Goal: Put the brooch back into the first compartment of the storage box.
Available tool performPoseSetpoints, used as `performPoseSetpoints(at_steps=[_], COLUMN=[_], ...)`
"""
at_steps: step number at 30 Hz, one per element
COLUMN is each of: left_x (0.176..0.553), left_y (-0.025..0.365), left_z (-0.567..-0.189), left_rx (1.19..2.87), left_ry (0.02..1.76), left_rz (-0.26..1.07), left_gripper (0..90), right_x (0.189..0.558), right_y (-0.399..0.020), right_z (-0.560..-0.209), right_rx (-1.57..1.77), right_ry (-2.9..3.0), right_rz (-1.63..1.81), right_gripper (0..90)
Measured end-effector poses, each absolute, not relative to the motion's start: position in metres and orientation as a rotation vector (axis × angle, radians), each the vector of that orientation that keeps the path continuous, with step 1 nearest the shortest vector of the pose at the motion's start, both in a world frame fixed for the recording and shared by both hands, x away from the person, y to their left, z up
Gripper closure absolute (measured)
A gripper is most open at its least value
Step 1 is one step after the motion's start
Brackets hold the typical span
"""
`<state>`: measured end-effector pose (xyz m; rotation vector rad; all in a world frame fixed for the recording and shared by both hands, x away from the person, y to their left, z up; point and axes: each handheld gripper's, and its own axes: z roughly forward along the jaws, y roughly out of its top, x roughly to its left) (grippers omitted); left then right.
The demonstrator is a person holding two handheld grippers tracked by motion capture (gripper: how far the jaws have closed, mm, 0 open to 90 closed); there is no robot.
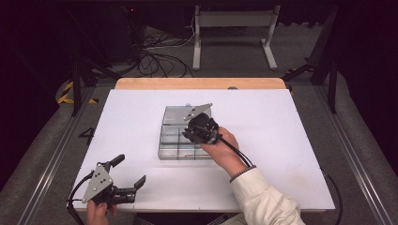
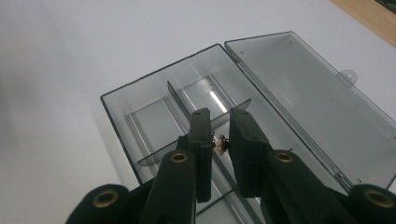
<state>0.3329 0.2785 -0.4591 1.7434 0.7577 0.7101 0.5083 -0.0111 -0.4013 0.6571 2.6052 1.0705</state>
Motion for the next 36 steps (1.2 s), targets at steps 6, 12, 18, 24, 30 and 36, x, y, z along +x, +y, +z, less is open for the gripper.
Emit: performPoseSetpoints(at_steps=[6, 12, 18, 24, 30, 36], left_x=[0.333, 0.333, 0.333, 0.333, 0.333, 0.333], left_y=[0.278, 0.278, 0.278, 0.278, 0.278, 0.278], left_z=[-0.459, -0.459, -0.459, -0.459, -0.459, -0.459], left_rx=[1.748, 1.747, 1.746, 1.744, 1.747, 1.747], left_ry=[0.755, 0.754, 0.755, 0.757, 0.757, 0.758], left_rz=[0.712, 0.711, 0.71, 0.707, 0.709, 0.71], left_gripper=[3.9, 3.9, 3.9, 3.9, 3.9, 3.9], right_x=[0.511, 0.514, 0.518, 0.522, 0.525, 0.527], right_y=[-0.004, 0.003, 0.01, 0.019, 0.025, 0.03], right_z=[-0.408, -0.414, -0.421, -0.429, -0.435, -0.44], right_rx=[0.663, 0.678, 0.693, 0.715, 0.73, 0.737], right_ry=[2.598, 2.59, 2.591, 2.595, 2.598, 2.606], right_rz=[1.094, 1.113, 1.118, 1.115, 1.108, 1.106], right_gripper=[80.2, 80.2, 80.1, 80.1, 80.1, 80.1])
